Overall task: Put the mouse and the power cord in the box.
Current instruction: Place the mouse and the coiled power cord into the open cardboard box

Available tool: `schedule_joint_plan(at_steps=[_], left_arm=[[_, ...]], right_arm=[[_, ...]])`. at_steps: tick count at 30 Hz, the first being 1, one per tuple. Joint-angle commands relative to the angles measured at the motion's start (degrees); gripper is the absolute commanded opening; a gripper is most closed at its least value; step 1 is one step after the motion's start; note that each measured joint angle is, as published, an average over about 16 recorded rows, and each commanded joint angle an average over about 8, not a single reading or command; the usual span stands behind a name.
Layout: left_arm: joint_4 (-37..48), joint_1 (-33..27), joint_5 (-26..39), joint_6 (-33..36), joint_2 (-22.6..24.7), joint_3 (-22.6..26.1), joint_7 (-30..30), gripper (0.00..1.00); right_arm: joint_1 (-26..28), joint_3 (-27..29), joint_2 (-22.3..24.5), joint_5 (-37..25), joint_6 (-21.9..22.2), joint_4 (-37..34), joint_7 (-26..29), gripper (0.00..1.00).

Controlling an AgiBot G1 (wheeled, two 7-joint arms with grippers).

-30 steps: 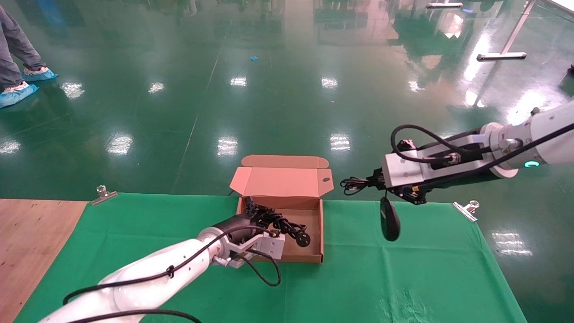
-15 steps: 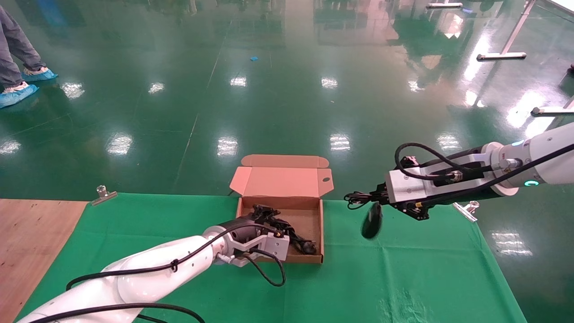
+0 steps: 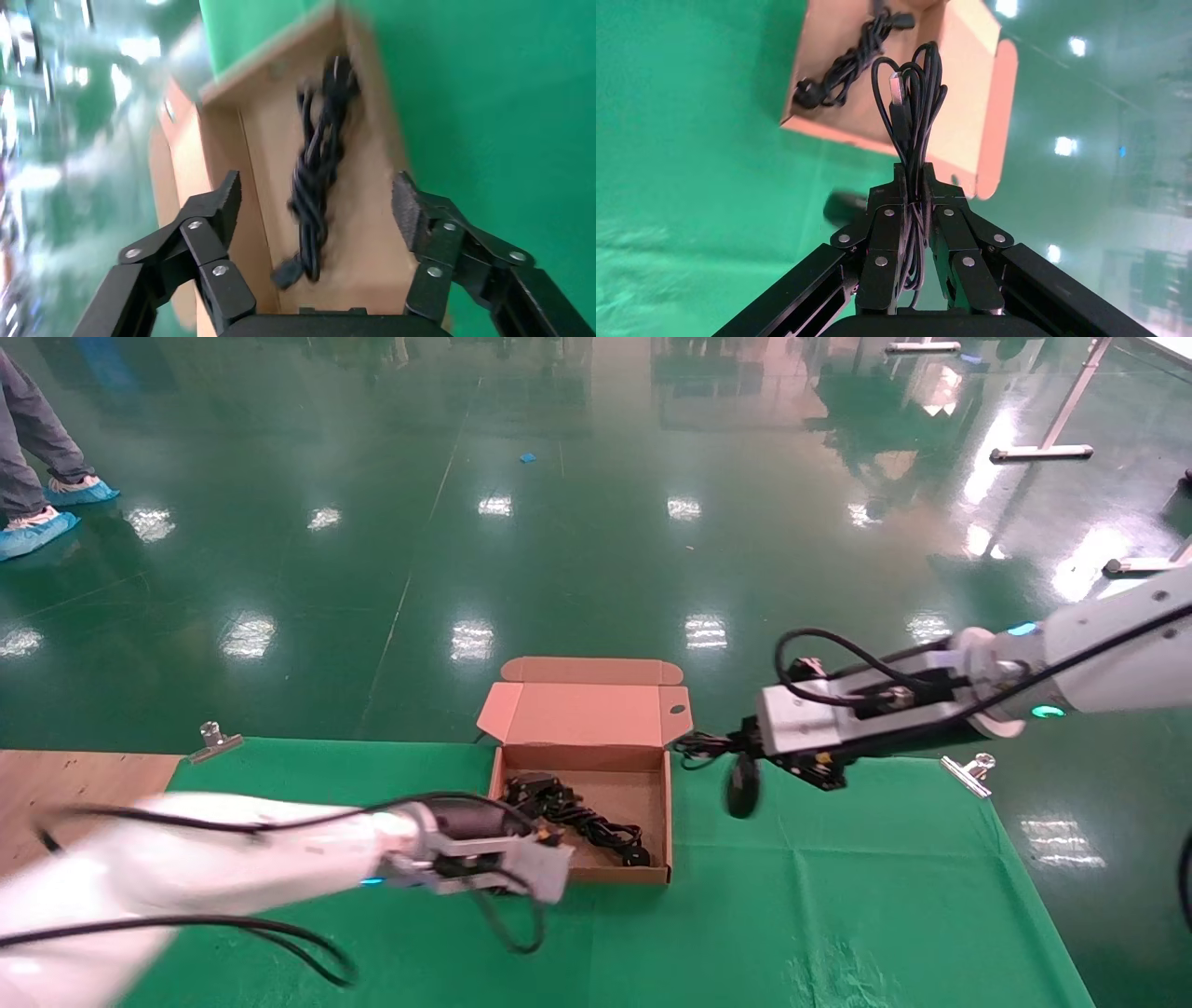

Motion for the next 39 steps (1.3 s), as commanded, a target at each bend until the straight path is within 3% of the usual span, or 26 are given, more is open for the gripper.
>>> schedule_joint_plan(at_steps=[1, 8, 15, 21, 32, 39], left_arm=[[-3.1, -0.6, -3.5, 6.3, -3.3, -1.4, 1.9, 1.00], [-2.1, 0.4, -17.1, 20.0, -12.4, -9.2, 11.0, 1.00], [2.5, 0.0, -22.6, 28.5, -19.2, -12.8, 15.2, 1.00], [6.5, 0.8, -26.6, 35.3, -23.4, -14.7, 16.9, 1.00], [15.7, 0.8, -28.5, 42.2, -24.3, -15.5, 20.4, 1.00], [19.4, -0.7, -27.9, 44.1, -23.2, -15.1, 22.1, 1.00]], right_arm=[[0.3, -0.1, -0.9, -0.1, 0.3, -0.2, 0.2, 0.00], [2.6, -1.3, -8.5, -2.1, 3.5, -5.3, -0.3, 0.00], [3.3, -3.3, -16.1, -3.3, 8.4, -13.0, -2.4, 0.00], [1.1, -7.8, -17.6, -1.3, 13.7, -12.7, -2.1, 0.00], [-5.1, -18.5, -17.8, 3.6, 30.6, -7.5, 1.1, 0.00], [-7.8, -24.8, -17.7, 6.0, 36.0, -7.0, 2.9, 0.00]])
